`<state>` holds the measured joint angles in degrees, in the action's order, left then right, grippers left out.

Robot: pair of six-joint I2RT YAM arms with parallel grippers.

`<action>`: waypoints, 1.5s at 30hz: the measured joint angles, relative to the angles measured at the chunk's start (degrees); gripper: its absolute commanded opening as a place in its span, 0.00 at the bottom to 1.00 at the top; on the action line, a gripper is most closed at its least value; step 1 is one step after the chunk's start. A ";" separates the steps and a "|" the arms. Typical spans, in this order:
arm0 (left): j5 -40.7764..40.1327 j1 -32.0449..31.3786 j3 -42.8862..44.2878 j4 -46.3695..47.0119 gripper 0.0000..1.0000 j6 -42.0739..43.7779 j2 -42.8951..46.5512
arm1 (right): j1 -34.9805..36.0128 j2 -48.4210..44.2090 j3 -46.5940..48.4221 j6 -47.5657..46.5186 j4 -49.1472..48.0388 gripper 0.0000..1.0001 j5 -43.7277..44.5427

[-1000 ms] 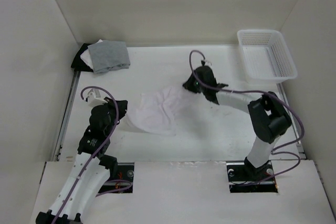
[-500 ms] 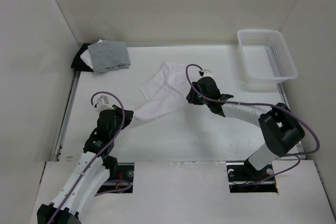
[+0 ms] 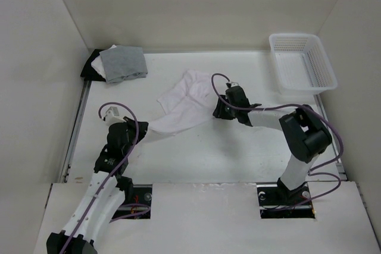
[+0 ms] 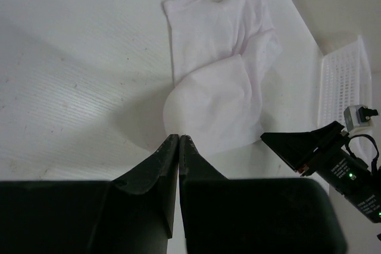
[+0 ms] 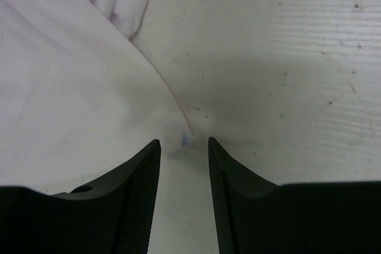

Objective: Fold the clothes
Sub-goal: Flatten the tank top out

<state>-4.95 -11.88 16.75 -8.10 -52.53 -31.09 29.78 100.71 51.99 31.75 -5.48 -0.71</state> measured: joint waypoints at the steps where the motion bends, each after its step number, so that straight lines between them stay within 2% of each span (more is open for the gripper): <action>1: 0.17 -0.02 0.00 0.15 0.03 0.00 -0.26 | -0.09 0.52 0.28 0.00 -0.39 0.40 -0.42; 11: 0.68 0.02 0.00 1.73 0.03 0.00 -0.83 | -1.22 3.10 0.92 1.70 -3.93 0.17 -4.74; 13: 0.70 0.09 0.00 1.95 0.03 0.00 -1.07 | -1.40 3.34 0.92 2.21 -4.13 0.07 -5.35; 19: 0.70 0.15 0.00 2.01 0.02 -0.07 -1.33 | -1.62 2.56 -0.98 3.43 -6.21 0.00 -4.68; 22: 0.68 0.07 0.44 2.08 0.02 -0.66 -1.33 | -1.16 -4.20 -4.59 3.28 -4.50 0.00 -1.70; 25: 0.50 -0.92 2.93 1.84 0.02 -1.53 -1.20 | 0.94 -18.40 -6.84 2.78 0.11 0.00 2.84; 29: -0.50 -3.93 10.51 1.64 0.02 -2.60 0.74 | 8.74 -41.68 -4.15 1.22 6.84 0.01 11.19; 33: -2.80 -6.75 22.16 1.36 0.02 -2.56 3.98 | 18.23 -56.04 6.73 -1.57 16.11 0.00 21.09; 36: -4.74 -7.72 32.17 2.40 0.02 -1.38 4.87 | 27.85 -60.00 18.56 -5.29 21.81 0.00 30.36; 41: -6.49 -7.32 44.46 5.51 0.02 0.52 5.44 | 44.92 -59.76 34.27 -15.04 23.32 0.00 45.31; 45: -6.47 -5.68 49.68 6.40 0.02 1.20 4.04 | 49.81 -56.87 38.88 -23.96 21.00 0.00 52.24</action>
<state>-11.42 -17.56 66.43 -1.69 -51.33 -27.05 79.59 43.83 90.87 7.79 15.53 51.53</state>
